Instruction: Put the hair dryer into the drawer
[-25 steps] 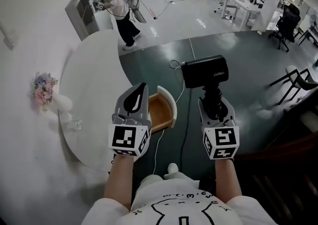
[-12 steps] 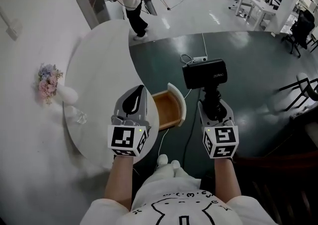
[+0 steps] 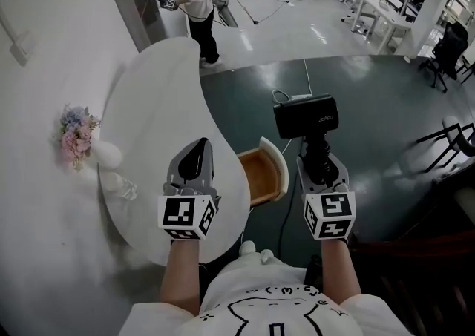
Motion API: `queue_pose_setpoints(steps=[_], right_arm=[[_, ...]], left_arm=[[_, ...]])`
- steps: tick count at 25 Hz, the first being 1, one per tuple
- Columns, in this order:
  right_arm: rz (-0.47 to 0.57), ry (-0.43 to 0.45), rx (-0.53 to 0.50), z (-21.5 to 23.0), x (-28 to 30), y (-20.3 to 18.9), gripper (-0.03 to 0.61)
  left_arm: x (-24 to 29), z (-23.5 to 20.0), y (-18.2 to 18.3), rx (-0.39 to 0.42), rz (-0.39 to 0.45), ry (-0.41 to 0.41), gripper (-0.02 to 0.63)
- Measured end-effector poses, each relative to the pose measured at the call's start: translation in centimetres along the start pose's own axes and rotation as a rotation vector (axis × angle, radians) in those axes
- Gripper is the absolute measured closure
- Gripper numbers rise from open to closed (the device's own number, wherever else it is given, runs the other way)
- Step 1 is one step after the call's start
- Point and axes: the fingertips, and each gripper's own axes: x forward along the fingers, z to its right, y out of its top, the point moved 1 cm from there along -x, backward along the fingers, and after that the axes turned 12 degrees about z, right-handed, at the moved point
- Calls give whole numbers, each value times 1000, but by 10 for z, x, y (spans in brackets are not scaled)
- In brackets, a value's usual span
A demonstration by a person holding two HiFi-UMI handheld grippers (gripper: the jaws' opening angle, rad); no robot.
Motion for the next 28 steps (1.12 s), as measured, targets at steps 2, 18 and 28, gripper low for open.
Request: queue_pose_setpoints(steps=[2,18,28], right_arm=[[-6,-1,-8,-5,7,-1,383],[-111,145,-58,-5,74,-47,383],[-232,395,-106,29,140,-92,383]], left_arm=[[3,-8,-3,-9,6,-3,601],[27,-33,-38,-7,-41,117,600],[61,-30,-53,28,-66,356,601]])
